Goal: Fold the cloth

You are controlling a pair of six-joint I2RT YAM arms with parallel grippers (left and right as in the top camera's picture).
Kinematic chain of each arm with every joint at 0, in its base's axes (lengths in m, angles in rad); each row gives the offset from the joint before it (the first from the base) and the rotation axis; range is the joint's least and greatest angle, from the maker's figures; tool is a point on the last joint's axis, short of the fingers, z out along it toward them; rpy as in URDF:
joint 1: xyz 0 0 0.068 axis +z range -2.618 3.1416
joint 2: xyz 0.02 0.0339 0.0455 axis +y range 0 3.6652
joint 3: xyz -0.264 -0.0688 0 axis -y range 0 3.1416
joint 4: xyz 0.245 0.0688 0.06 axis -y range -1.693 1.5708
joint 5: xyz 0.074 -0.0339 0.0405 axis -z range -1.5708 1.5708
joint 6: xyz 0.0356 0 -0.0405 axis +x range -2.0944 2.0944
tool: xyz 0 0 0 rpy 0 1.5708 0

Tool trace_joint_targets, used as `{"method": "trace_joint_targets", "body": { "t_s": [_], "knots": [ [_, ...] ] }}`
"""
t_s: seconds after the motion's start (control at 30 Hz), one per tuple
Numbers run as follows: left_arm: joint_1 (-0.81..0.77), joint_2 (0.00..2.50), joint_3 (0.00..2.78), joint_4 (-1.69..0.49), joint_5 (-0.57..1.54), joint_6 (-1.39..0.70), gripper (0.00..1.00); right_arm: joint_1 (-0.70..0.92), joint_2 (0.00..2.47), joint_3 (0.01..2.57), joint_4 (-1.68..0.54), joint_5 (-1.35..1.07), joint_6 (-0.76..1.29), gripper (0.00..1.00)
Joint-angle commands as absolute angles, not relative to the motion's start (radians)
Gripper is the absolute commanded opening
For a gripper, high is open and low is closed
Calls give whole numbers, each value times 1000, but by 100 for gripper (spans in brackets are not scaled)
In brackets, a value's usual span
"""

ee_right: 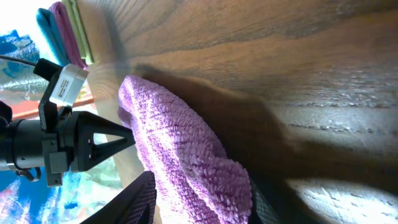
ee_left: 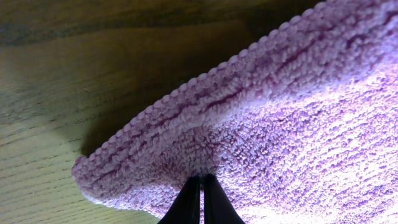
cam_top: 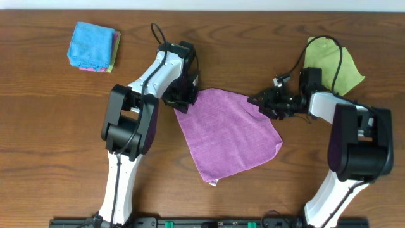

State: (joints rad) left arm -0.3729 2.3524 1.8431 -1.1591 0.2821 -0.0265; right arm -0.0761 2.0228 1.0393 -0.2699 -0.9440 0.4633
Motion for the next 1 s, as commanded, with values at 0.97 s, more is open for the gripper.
{"method": "trace_joint_targets", "body": {
  "t_s": [0.97],
  "knots": [
    [-373, 2401, 1819, -1118, 263, -30, 5, 42, 2080, 1040, 80, -975, 700, 62]
  ]
}}
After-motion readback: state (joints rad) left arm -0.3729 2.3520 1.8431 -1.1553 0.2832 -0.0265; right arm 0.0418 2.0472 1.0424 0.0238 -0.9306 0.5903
